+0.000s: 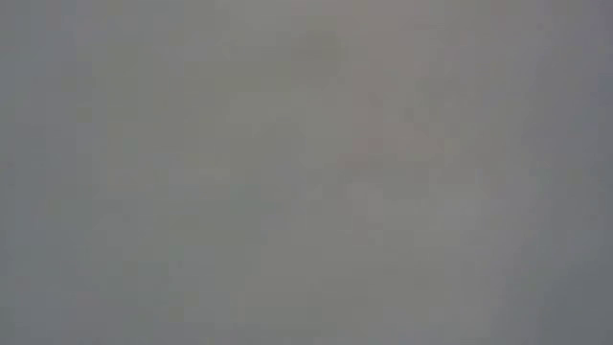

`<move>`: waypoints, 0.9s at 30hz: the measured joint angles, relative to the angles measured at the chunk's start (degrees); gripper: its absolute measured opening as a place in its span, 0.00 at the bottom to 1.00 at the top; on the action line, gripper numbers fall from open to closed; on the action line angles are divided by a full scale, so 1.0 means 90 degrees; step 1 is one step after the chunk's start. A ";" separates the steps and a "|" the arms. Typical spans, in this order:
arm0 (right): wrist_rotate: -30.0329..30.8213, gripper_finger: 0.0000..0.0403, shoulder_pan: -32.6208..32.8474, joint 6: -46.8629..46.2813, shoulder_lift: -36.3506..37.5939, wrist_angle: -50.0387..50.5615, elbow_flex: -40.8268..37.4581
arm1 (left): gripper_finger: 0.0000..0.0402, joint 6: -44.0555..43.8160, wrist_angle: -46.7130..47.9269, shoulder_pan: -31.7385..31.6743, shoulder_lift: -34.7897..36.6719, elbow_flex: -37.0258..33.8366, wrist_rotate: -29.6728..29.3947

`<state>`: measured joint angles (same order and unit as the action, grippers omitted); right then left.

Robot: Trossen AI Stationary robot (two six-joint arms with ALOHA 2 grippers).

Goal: Place trash/remove bag and relplace
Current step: Put the pink plastic material into the trash bin

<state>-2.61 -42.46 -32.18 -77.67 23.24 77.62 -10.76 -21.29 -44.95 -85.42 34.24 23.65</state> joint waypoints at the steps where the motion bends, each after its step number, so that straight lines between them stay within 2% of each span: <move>1: -0.0001 0.50 -0.0048 -0.0053 0.0000 -0.0011 0.0000 | 0.49 -0.0003 0.0010 0.0042 -0.0200 0.0103 0.0060; 6: -0.0026 0.50 -0.0176 -0.0180 -0.0002 -0.0140 0.0000 | 0.49 -0.0092 0.0024 0.0324 -0.0919 0.0528 0.0376; 11: -0.0052 0.50 -0.0182 0.0234 -0.0005 -0.0136 0.0000 | 0.49 -0.0165 0.0064 0.0771 -0.1228 0.0782 0.0622; 15: -0.0051 0.50 -0.0182 0.0779 -0.0005 -0.0005 0.0000 | 0.49 0.0026 0.0047 0.1070 -0.1231 0.0862 0.0565; 20: -0.0109 0.50 -0.0268 0.1281 -0.0005 0.0075 0.0000 | 0.49 0.0324 0.0015 0.1090 -0.1216 0.0862 0.0340; 23: -0.0480 0.50 -0.0437 0.1443 -0.0007 -0.0054 0.0000 | 0.49 0.0394 0.0066 0.1037 -0.1215 0.0862 0.0268; 27: -0.0887 0.50 -0.0677 0.1942 -0.0007 -0.0213 0.0000 | 0.49 0.0984 0.0220 0.1037 -0.1215 0.0862 0.0111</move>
<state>-10.59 -48.55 -14.70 -77.73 21.32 77.62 -1.91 -19.31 -35.62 -96.36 42.00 24.65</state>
